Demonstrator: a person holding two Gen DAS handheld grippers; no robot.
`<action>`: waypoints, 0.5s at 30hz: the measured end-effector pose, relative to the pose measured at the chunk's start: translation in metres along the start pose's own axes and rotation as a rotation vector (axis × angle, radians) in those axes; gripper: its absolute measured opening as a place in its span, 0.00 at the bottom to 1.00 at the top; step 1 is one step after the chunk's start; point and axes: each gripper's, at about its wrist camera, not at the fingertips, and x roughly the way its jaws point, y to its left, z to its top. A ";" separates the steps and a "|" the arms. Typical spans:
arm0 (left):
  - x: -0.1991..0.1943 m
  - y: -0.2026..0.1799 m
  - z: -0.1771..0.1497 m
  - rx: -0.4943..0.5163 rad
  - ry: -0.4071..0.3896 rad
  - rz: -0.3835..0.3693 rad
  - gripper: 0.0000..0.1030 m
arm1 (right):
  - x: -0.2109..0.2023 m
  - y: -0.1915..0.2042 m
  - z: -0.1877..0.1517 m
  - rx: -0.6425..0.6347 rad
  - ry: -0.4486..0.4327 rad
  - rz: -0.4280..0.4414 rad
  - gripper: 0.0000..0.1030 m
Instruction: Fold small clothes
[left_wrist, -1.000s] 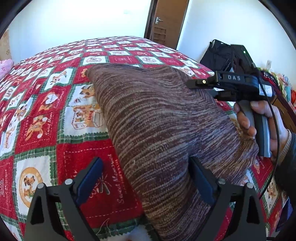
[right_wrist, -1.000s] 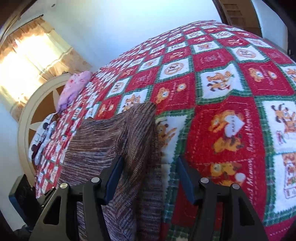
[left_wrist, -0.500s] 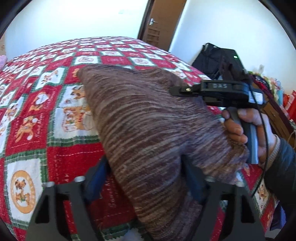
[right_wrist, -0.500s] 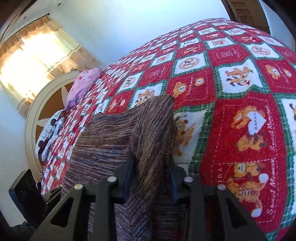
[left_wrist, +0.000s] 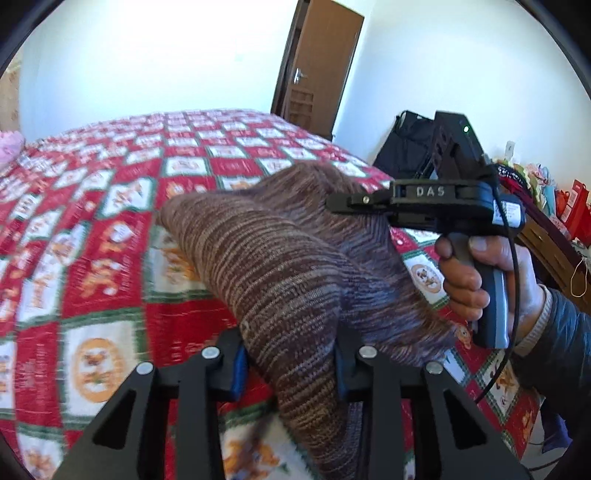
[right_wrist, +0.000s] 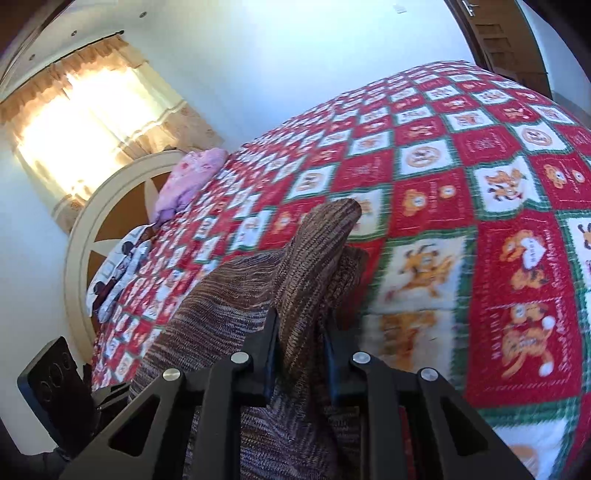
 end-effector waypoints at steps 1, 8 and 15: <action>-0.011 0.003 -0.002 -0.005 -0.012 0.008 0.35 | 0.000 0.008 -0.002 0.002 -0.002 0.018 0.20; -0.061 0.026 -0.020 -0.040 -0.046 0.071 0.35 | 0.018 0.058 -0.018 -0.007 0.023 0.107 0.20; -0.110 0.056 -0.045 -0.106 -0.070 0.132 0.35 | 0.049 0.117 -0.032 -0.057 0.068 0.186 0.20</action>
